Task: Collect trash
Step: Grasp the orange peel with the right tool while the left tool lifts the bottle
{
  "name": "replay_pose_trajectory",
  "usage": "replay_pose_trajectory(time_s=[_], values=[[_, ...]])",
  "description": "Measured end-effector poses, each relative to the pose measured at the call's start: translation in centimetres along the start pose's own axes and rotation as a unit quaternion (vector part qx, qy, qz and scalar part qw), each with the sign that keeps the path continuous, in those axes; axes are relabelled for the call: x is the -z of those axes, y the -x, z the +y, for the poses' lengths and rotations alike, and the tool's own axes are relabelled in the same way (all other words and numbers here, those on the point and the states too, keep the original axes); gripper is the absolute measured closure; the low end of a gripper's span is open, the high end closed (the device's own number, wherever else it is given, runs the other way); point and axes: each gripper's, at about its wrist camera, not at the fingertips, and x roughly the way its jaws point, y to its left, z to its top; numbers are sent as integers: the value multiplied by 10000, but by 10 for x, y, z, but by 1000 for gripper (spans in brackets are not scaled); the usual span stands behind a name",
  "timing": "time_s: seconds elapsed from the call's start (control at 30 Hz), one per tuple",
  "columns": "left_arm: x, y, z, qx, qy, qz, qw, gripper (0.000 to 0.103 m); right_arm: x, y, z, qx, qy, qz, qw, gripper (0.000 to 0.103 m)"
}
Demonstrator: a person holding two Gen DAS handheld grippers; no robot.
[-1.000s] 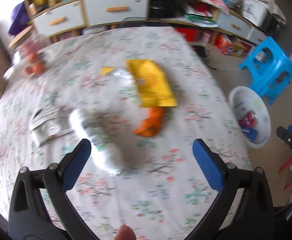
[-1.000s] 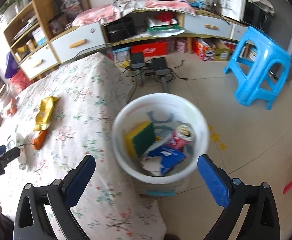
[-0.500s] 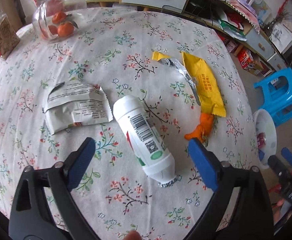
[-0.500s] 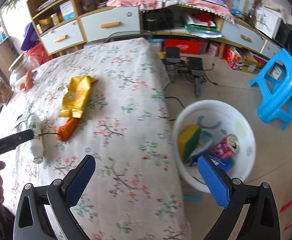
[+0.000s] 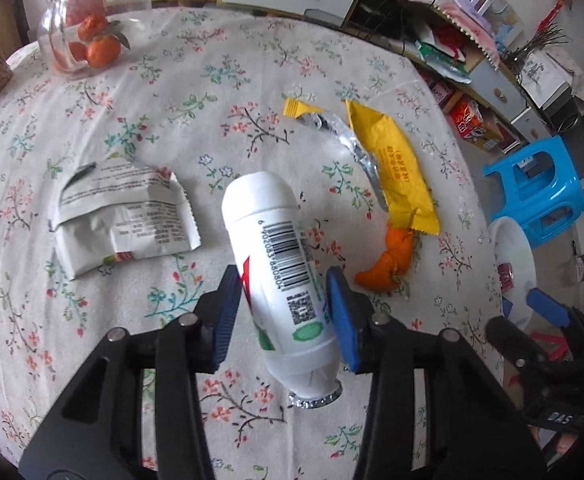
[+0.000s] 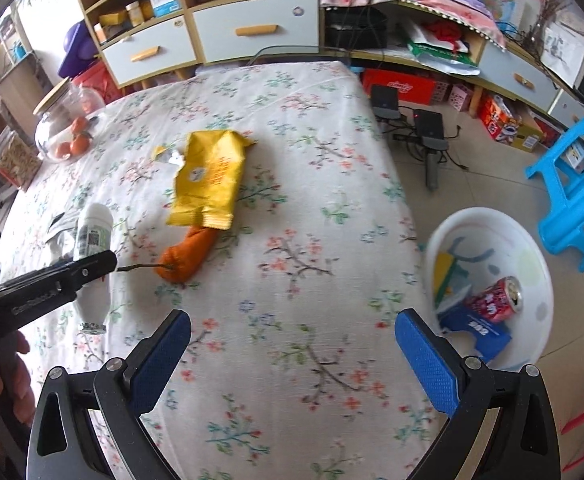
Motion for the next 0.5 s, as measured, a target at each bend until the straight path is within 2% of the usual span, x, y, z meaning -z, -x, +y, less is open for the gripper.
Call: replay_pose_trajectory(time_s=[0.2, 0.37, 0.5], values=[[7, 24, 21, 40, -54, -182, 9998, 58, -2, -16, 25, 50, 101, -54, 9999, 0], [10, 33, 45, -49, 8, -249, 9997, 58, -2, -37, 45, -176, -85, -144, 9997, 0], [17, 41, 63, -168, 38, -278, 9995, 58, 1, -57, 65, -21, 17, -224, 9997, 0]])
